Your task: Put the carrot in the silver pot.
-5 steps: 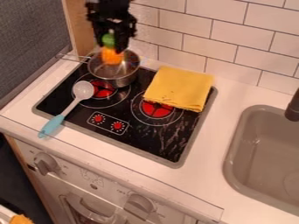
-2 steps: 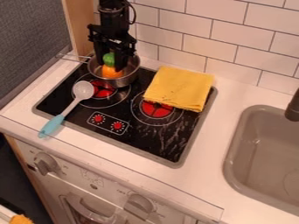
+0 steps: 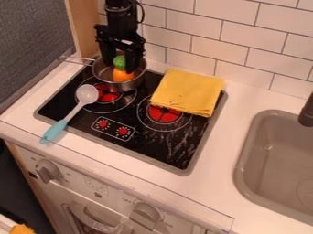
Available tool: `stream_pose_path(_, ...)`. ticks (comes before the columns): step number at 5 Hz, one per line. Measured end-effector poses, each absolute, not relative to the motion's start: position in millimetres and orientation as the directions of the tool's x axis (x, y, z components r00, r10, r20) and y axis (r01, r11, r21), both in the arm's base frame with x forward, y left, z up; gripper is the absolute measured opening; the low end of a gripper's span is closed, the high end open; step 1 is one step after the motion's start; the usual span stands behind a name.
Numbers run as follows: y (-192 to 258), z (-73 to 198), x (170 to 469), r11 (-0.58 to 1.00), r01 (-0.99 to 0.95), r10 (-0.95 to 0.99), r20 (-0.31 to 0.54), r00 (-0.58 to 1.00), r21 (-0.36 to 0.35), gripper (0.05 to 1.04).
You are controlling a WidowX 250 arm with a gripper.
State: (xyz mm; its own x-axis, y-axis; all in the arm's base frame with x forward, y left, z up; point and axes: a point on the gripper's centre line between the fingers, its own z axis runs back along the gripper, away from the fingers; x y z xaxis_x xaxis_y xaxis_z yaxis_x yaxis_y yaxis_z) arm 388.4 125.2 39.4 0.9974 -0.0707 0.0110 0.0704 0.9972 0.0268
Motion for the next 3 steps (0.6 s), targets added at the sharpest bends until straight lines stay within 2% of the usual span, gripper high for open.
stream_pose_path(1,125.2,58.7,389.9,0.997,0.071,-0.073,0.052,0.996,0.036,1.005)
stream_pose_path(2,121.1,90.4,384.7,0.997,0.053,-0.059,0.122,0.991,0.049,1.001)
stream_pose_path(3,117.6,85.8,376.6,0.999,0.036,-0.039,0.098,0.994,0.036,1.001)
